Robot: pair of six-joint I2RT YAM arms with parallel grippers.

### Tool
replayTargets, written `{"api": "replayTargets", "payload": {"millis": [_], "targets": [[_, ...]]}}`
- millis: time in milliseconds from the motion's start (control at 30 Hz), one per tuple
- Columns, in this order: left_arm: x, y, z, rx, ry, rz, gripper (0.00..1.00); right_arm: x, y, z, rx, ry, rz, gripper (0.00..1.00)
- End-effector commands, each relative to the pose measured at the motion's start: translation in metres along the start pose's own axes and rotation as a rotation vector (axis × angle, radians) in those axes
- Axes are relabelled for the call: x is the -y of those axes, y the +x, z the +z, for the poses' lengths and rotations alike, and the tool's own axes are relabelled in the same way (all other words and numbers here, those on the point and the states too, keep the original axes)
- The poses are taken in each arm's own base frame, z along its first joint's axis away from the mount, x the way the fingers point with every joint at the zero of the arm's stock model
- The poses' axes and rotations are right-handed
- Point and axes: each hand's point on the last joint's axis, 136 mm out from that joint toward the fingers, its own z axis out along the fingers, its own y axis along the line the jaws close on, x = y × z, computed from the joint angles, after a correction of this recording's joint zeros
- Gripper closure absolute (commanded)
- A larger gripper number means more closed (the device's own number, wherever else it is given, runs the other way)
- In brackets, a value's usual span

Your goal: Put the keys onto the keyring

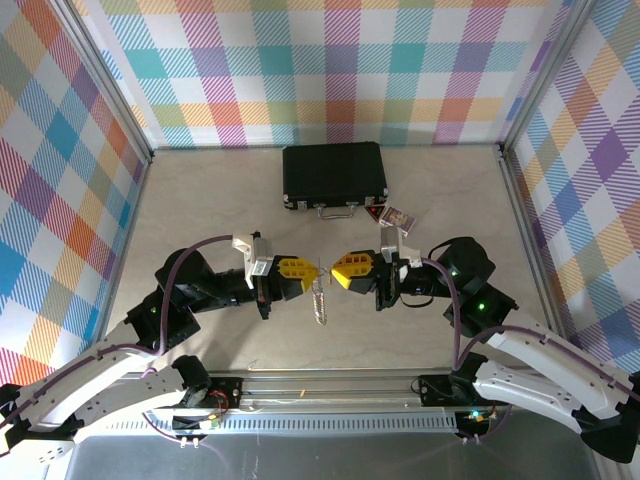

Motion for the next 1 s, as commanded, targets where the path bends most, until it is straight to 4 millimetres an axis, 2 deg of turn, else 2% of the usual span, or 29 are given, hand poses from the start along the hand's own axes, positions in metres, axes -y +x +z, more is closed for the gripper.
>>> {"api": "replayTargets", "payload": {"millis": [0,967], "targets": [[0.0083,-0.0211,-0.0034,0.064,0.02,0.029,1.0,-0.0074,-0.0099,0.0003,0.037,-0.031,-0.038,1.0],[0.0091,-0.0208,-0.0028,0.066,0.028,0.025,1.0,-0.0035,-0.0074,0.0,0.036,-0.003,-0.05,1.0]]}}
